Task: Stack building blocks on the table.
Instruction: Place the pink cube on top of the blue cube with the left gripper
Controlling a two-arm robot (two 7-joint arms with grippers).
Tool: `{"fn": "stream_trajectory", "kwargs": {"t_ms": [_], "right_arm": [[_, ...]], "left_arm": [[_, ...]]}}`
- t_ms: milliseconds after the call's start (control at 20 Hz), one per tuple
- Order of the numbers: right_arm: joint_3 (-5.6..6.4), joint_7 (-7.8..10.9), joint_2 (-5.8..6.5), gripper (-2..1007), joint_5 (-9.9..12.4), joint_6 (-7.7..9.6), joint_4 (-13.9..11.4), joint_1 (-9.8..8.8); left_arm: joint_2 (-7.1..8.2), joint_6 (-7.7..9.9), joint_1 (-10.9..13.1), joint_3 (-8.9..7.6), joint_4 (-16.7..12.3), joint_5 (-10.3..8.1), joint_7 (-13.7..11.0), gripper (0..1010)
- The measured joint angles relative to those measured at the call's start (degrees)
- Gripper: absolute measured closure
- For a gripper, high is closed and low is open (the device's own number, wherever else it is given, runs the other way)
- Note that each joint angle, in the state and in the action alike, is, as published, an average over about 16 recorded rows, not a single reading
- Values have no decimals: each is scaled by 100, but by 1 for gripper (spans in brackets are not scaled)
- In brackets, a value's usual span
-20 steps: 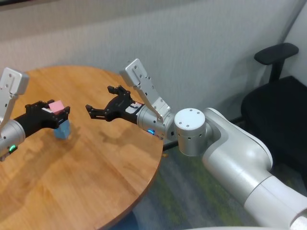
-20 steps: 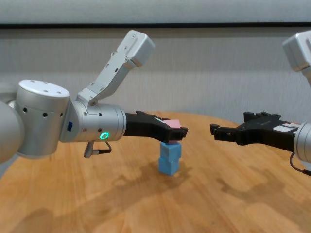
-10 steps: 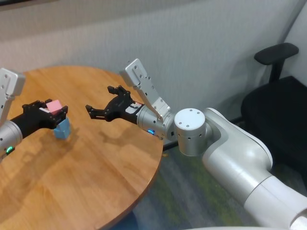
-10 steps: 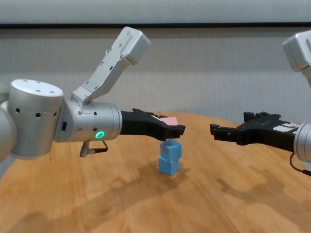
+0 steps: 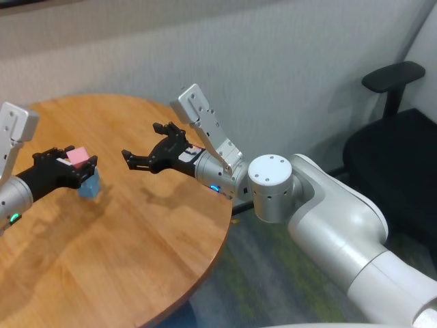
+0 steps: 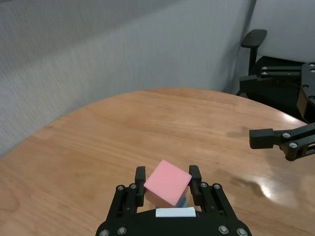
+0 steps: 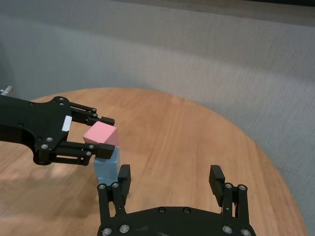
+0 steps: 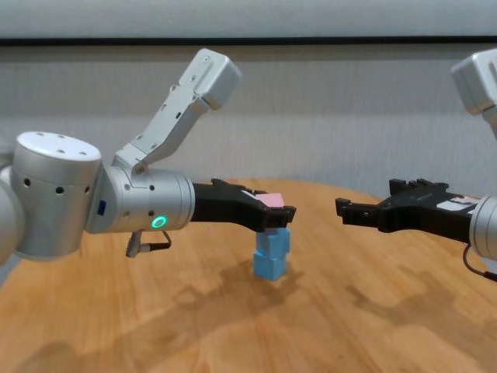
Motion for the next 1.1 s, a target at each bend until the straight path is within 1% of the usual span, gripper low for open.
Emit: {"fn": "stream_trajectory", "kwargs": {"t_ms": [600, 850, 1100], "right_arm": [[0, 0, 0, 1, 0, 0, 0, 0], [0, 0, 0, 1, 0, 0, 0, 0], [0, 0, 0, 1, 0, 0, 0, 0]], "left_arm": [[-48, -18, -22, 3, 76, 42, -4, 446], [-61, -22, -34, -9, 90, 41, -14, 390], [-60, -5, -32, -34, 48, 21, -26, 283]]}}
